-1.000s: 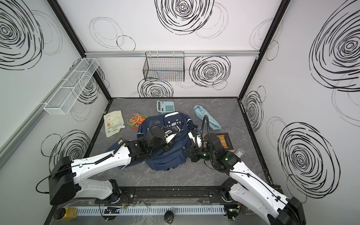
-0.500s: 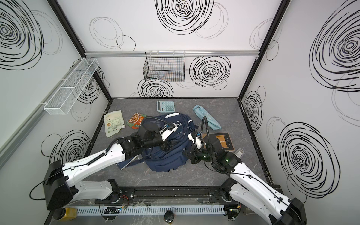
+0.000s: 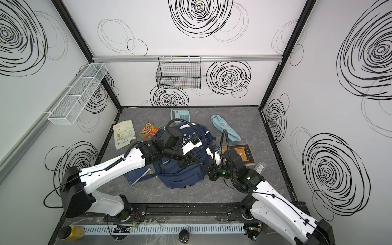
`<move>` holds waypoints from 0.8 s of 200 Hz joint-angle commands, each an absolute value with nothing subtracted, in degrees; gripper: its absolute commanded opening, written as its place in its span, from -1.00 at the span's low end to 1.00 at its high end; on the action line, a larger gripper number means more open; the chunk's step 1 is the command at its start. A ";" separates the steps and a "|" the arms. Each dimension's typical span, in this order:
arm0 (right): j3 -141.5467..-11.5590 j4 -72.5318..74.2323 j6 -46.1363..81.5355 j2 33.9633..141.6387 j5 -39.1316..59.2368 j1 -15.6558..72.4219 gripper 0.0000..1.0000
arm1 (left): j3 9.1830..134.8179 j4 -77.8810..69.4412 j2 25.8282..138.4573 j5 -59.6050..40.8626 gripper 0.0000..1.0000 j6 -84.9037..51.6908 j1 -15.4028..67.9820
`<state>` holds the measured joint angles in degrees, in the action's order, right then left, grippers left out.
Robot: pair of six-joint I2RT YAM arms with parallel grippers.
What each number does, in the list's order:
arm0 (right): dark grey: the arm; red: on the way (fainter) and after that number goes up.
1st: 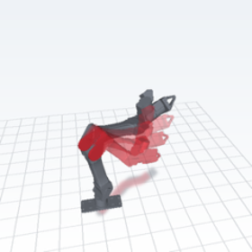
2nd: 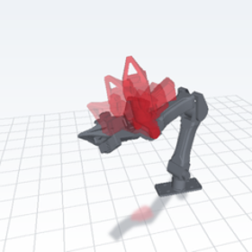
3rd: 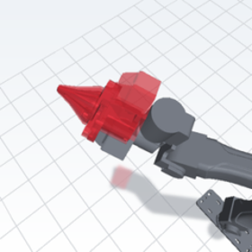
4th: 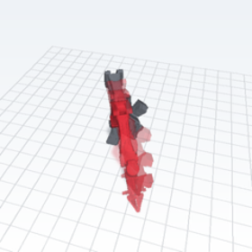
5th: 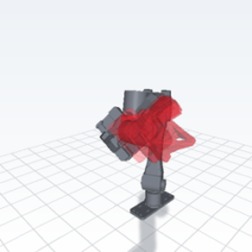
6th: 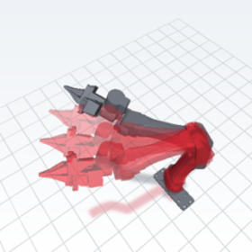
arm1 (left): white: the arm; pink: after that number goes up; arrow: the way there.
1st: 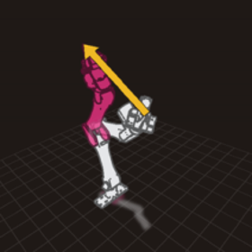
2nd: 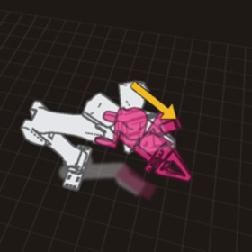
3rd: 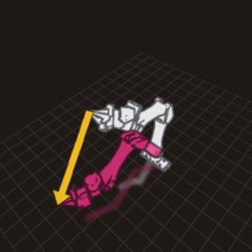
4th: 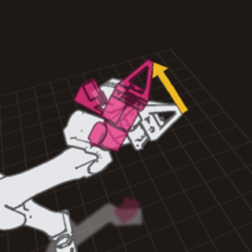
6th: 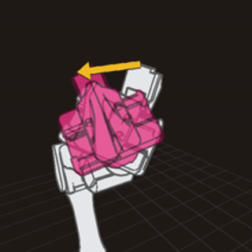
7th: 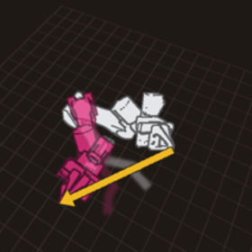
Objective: Pack the student bag
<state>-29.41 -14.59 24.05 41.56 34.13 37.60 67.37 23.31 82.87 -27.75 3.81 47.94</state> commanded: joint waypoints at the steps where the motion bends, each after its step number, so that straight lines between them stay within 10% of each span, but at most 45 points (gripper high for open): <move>1: -29.62 -9.07 22.94 39.69 34.36 37.97 -1.00 | 70.35 24.77 84.20 -30.27 -0.13 2.81 47.59; 160: -31.58 -12.83 21.87 39.07 32.03 38.01 -1.00 | 72.77 20.69 89.69 -35.77 -1.00 -6.59 45.44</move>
<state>-29.06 -14.92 22.87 40.21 32.36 37.60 72.53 26.20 90.32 -36.16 -1.48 46.41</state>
